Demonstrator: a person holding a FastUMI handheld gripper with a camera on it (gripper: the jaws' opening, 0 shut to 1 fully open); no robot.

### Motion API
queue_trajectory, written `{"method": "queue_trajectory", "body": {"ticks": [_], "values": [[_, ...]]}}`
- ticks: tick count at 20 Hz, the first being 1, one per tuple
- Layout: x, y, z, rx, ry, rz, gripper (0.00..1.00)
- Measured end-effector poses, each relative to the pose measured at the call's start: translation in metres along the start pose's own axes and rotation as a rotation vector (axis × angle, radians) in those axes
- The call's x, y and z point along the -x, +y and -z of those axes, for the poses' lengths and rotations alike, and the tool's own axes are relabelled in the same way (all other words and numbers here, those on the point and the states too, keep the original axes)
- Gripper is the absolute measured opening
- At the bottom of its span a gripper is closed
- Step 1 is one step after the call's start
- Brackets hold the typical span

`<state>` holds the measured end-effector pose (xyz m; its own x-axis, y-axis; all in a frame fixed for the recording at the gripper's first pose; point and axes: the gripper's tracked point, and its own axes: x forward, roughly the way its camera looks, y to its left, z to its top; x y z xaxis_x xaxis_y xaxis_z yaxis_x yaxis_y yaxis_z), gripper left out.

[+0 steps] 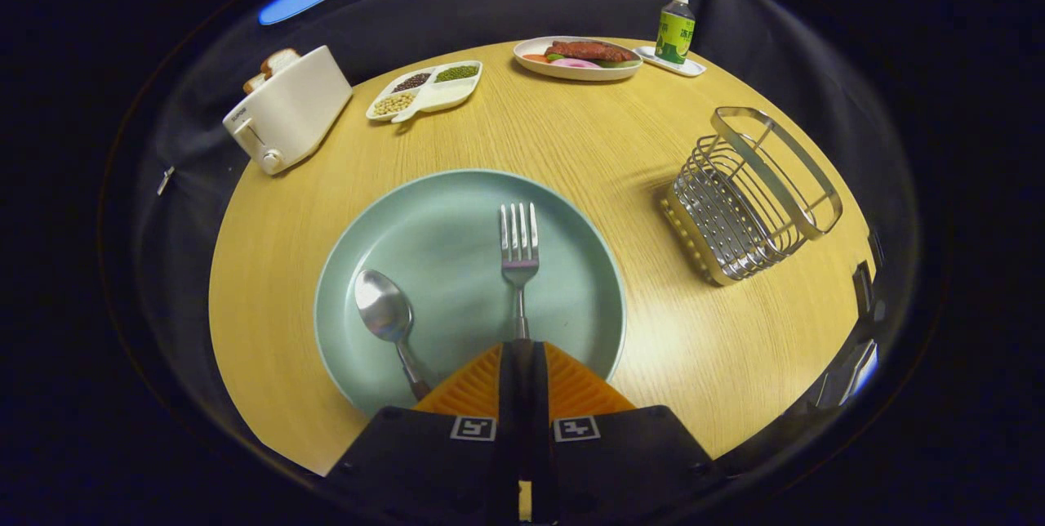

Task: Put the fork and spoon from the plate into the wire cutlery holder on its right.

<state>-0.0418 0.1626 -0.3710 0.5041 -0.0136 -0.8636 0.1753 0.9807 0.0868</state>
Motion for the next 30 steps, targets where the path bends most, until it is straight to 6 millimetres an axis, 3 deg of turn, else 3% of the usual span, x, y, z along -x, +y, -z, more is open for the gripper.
{"method": "queue_trajectory", "body": {"ticks": [3,8,14,18,22,24,30], "values": [[0.004,-0.002,-0.001,0.04,-0.001,0.06,0.06],[0.022,0.0,-0.014,0.078,-0.045,0.099,0.06],[0.078,-0.017,-0.04,0.137,-0.05,0.135,0.06],[0.123,-0.063,-0.07,0.169,-0.021,0.187,0.06],[0.144,-0.137,-0.079,0.29,0.136,0.307,0.06],[0.144,-0.164,-0.081,0.363,0.225,0.334,0.06],[0.12,-0.186,-0.076,0.506,0.441,0.287,0.06]]}}
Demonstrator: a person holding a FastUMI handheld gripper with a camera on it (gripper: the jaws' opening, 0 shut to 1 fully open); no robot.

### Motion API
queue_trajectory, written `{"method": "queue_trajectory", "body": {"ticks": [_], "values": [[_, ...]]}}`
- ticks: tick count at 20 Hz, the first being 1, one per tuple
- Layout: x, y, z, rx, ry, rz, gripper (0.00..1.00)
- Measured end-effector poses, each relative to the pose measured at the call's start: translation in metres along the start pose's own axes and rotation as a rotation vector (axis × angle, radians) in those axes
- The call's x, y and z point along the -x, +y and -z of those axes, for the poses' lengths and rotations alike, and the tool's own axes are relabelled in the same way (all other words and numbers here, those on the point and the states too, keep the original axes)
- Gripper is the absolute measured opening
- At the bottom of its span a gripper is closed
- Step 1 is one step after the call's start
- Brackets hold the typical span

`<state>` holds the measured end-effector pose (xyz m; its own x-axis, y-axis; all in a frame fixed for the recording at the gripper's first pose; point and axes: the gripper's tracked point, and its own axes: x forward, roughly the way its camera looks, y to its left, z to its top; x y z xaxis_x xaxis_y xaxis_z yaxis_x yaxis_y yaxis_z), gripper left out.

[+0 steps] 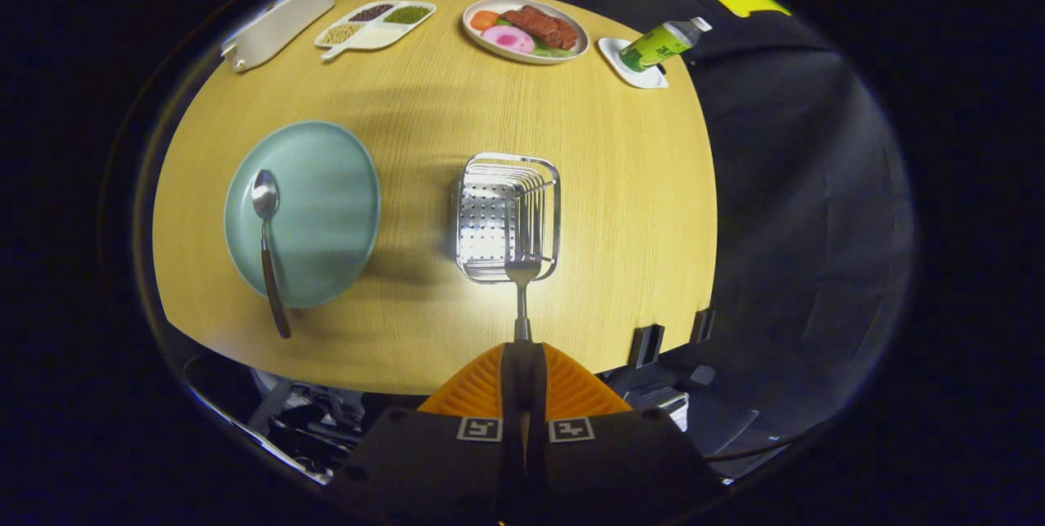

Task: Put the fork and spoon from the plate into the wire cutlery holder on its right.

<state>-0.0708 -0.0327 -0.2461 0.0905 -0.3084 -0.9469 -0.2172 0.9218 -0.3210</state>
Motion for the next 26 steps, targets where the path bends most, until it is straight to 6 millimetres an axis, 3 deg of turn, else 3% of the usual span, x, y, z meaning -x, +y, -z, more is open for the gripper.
{"method": "queue_trajectory", "body": {"ticks": [4,13,14,17,19,23,26], "values": [[-0.019,0.001,-0.005,0.127,0.084,-0.039,0.06],[-0.029,-0.005,-0.016,0.213,0.137,-0.07,0.14],[-0.029,-0.007,-0.017,0.212,0.135,-0.064,0.17],[-0.026,-0.012,-0.019,0.206,0.123,-0.045,0.46],[-0.021,-0.013,-0.02,0.21,0.114,-0.033,0.55],[-0.011,-0.014,-0.021,0.204,0.078,-0.004,0.66],[0.011,-0.012,-0.015,0.171,0.035,0.033,0.73]]}}
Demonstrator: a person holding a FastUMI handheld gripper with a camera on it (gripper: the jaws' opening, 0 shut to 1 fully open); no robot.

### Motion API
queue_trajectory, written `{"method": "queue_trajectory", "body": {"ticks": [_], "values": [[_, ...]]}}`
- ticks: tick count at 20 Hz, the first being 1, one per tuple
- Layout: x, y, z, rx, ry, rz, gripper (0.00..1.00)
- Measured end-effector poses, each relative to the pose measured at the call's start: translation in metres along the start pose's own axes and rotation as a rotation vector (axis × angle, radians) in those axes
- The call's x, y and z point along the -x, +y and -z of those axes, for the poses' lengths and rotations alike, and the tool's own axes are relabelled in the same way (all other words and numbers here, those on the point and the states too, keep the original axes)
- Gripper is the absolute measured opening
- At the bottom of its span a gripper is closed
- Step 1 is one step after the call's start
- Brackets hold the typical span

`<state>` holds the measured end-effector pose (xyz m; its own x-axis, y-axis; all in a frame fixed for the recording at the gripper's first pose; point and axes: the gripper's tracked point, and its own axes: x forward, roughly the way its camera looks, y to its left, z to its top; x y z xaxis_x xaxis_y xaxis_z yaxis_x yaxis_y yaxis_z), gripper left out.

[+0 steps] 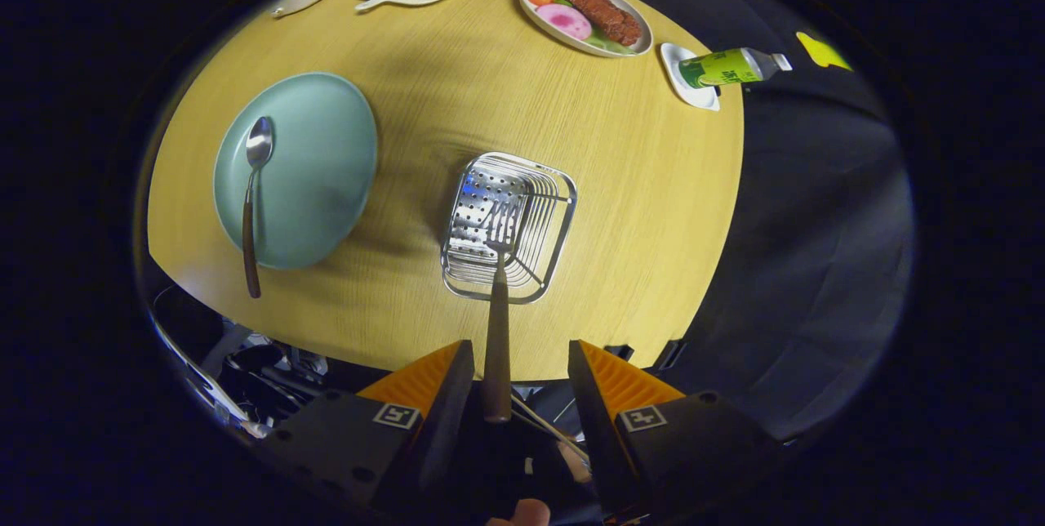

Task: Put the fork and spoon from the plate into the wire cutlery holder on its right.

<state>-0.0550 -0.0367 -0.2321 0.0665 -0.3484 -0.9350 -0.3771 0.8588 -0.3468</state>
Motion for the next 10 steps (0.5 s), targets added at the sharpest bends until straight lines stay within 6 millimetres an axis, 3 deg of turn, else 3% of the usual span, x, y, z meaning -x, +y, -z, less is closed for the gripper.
{"method": "queue_trajectory", "body": {"ticks": [4,7,10], "values": [[0.034,0.036,0.009,-0.075,-0.089,0.018,0.73],[0.061,0.083,-0.002,-0.192,-0.238,-0.024,0.74],[0.078,0.111,-0.008,-0.211,-0.325,0.023,0.74]]}}
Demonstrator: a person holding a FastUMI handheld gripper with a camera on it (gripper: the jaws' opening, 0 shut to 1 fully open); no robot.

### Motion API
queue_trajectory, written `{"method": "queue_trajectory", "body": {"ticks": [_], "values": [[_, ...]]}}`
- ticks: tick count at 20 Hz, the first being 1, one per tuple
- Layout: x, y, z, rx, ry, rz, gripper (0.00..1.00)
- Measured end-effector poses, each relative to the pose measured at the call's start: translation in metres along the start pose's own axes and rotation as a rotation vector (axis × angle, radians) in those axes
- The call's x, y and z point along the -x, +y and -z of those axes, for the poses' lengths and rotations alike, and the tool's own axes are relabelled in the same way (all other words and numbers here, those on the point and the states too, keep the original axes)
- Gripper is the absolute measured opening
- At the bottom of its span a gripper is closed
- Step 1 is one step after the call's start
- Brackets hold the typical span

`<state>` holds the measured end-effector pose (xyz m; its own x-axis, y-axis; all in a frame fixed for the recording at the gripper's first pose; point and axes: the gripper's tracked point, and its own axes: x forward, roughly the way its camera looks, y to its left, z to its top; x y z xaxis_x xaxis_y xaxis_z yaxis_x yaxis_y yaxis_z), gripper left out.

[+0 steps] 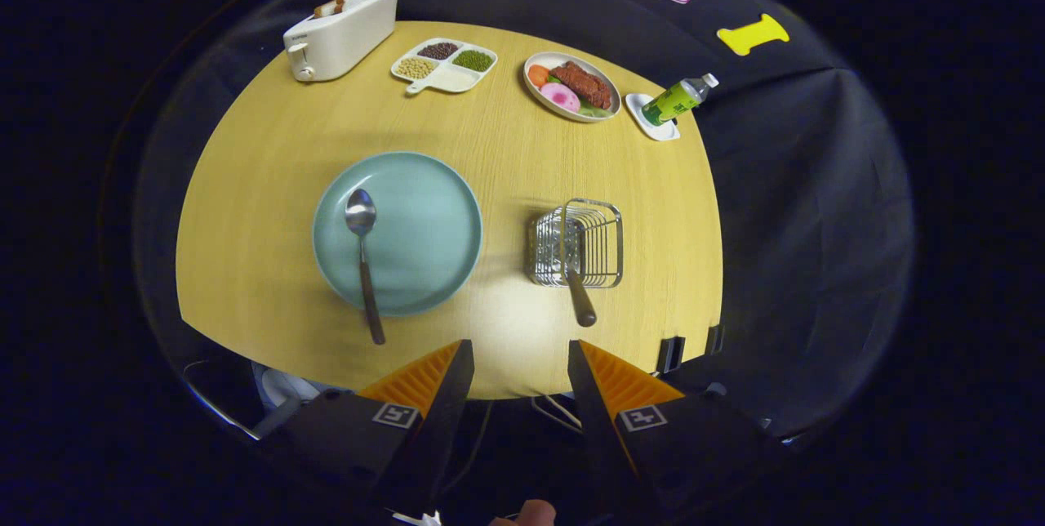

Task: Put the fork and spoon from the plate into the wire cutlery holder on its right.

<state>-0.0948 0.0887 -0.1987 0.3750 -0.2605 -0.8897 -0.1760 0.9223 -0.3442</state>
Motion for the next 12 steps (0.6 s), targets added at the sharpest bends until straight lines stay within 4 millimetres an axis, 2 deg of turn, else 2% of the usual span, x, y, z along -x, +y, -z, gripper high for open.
{"method": "queue_trajectory", "body": {"ticks": [2,3,5,7,10,12], "values": [[0.002,0.021,-0.005,0.048,-0.043,0.025,0.74],[-0.002,0.038,-0.008,0.051,-0.064,0.004,0.74],[-0.019,0.078,-0.009,0.031,-0.064,-0.081,0.74],[-0.041,0.108,-0.007,0.021,-0.017,-0.162,0.74],[-0.077,0.128,-0.009,0.015,0.039,-0.225,0.74],[-0.092,0.136,-0.009,0.018,0.061,-0.262,0.74]]}}
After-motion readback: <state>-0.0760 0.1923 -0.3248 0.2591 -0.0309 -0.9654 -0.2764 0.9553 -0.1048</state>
